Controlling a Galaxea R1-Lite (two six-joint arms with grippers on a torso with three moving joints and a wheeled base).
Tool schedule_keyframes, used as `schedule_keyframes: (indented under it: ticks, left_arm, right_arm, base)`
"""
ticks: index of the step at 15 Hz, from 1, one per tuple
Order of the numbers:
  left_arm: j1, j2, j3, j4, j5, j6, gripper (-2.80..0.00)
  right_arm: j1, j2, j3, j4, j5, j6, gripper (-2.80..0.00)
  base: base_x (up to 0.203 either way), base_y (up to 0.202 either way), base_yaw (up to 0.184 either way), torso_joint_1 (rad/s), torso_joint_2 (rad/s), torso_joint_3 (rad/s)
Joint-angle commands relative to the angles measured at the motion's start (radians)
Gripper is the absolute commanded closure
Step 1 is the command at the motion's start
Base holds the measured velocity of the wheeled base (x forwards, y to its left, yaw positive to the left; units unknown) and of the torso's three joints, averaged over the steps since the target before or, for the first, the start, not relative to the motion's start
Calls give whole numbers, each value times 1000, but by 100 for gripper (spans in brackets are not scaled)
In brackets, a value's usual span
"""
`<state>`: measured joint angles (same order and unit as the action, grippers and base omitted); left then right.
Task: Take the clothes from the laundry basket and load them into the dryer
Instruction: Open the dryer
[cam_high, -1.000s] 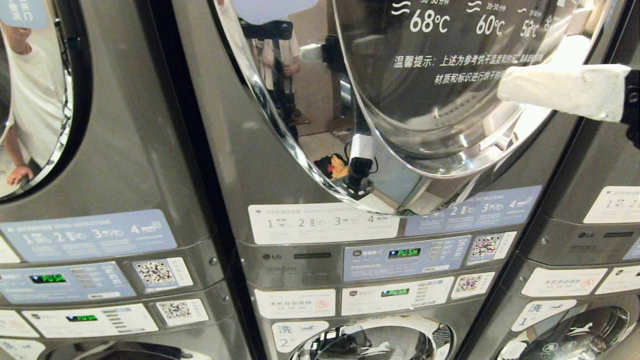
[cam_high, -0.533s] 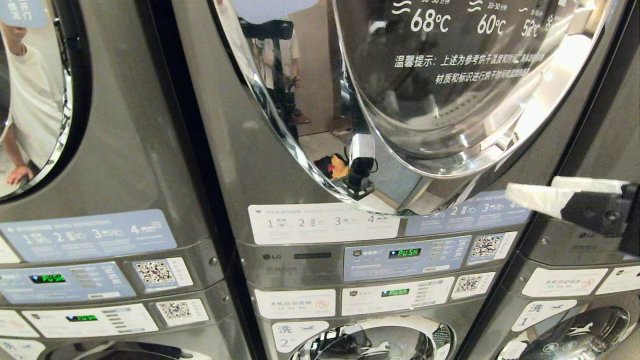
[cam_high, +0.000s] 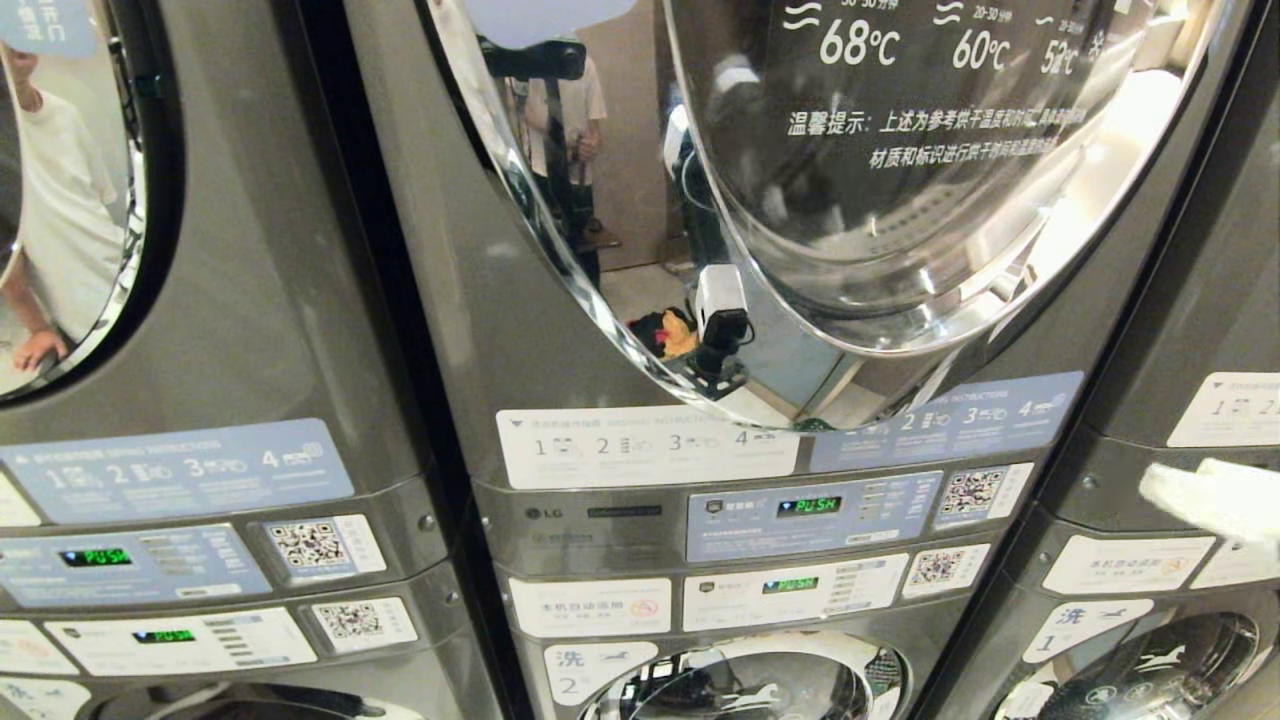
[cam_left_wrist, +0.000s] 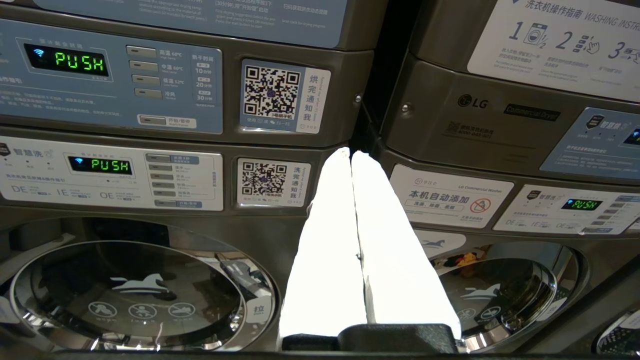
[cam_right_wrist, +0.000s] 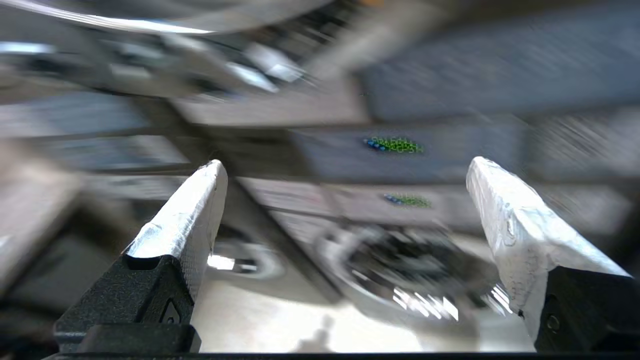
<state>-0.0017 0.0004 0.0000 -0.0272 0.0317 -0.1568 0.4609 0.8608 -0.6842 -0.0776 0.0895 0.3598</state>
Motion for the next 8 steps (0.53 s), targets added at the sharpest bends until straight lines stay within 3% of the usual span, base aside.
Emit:
schedule_keyframes:
  ticks: [1,4,8]
  left_arm:
    - [0,0,28,0,1,-1,0]
    - [0,0,28,0,1,-1,0]
    - [0,0,28,0,1,-1,0]
  right_arm:
    - [112,-6,-84,-27,55,2,-280]
    - [333,68,-187,-76,155,-4,-280]
    - [396,271,-209,-309,197,-68,-280]
  base:
    - [0,0,0,0,0,0]
    - [0,0,0,0,0,0]
    - [0,0,0,0,0,0]
